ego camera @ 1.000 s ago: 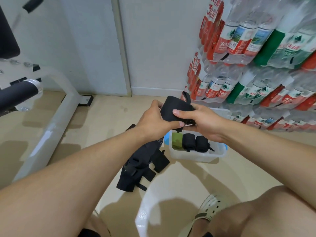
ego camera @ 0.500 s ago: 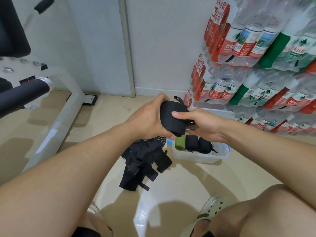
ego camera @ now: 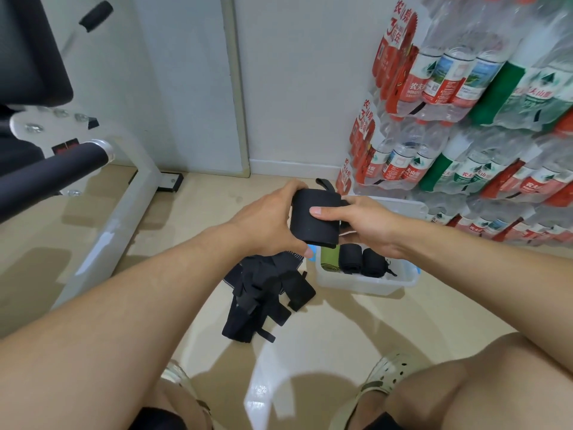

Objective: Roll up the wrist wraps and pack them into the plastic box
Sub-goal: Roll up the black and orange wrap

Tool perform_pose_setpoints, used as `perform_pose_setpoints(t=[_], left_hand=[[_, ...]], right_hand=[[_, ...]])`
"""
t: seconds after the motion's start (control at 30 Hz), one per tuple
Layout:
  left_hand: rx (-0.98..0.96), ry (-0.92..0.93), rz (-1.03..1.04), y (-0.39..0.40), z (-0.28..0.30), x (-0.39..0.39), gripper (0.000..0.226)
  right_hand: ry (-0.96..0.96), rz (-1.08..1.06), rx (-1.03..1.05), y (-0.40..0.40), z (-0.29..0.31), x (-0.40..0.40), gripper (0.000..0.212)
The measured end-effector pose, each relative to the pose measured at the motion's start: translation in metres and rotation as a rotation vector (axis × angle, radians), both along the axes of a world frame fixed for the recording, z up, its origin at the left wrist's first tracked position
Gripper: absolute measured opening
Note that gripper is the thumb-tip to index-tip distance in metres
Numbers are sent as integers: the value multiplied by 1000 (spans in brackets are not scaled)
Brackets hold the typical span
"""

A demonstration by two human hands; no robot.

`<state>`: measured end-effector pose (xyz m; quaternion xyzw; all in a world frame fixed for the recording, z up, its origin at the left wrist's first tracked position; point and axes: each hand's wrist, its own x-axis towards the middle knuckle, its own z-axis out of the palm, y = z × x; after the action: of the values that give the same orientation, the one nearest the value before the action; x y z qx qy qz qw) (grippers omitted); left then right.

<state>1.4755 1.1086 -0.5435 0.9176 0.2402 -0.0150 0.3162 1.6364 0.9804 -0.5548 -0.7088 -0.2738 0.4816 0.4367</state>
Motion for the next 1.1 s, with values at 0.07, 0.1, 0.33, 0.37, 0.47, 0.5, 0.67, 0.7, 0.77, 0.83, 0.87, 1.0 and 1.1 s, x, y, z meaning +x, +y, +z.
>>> perform_pose_setpoints(t=[0.07,0.1,0.33,0.37,0.47,0.5,0.67,0.7,0.77,0.83,0.87,1.0,1.1], left_hand=[[-28,38,-1,-2,1,-7,118],[-43,60,4,-5,2,-10,121],[-99,209,45,-21,28,-37,98],[-91,220,56,-24,33,-39,94],[-124,165,112,-31,43,-43,81],[-144,147,123,-33,41,-42,79],[-107,259,90,-33,14,-31,82],[-55,320,48,-33,10,-25,84],[19,361,-27,-35,10,-11,86],[22,297,-76,-36,13,2,84],[32,263,-96,-37,15,7,82],[52,232,-157,-36,10,21,76],[29,298,-192,-31,-3,27,74]], right_hand=[[-41,-5,-8,-5,-3,2,49],[-61,-3,-20,-9,-5,4,52],[-424,67,-102,-40,4,12,63],[-459,86,-108,-45,6,13,65],[-548,125,-133,-57,8,18,69],[-586,137,-147,-61,9,20,69],[-705,169,-252,-72,-6,22,69],[-721,172,-270,-75,-12,20,69],[-734,167,-297,-80,-26,15,68],[-731,193,-352,-85,-38,12,68],[-721,216,-392,-86,-44,13,68],[-657,217,-519,-70,-80,13,74],[-532,109,-523,-53,-130,2,76]])
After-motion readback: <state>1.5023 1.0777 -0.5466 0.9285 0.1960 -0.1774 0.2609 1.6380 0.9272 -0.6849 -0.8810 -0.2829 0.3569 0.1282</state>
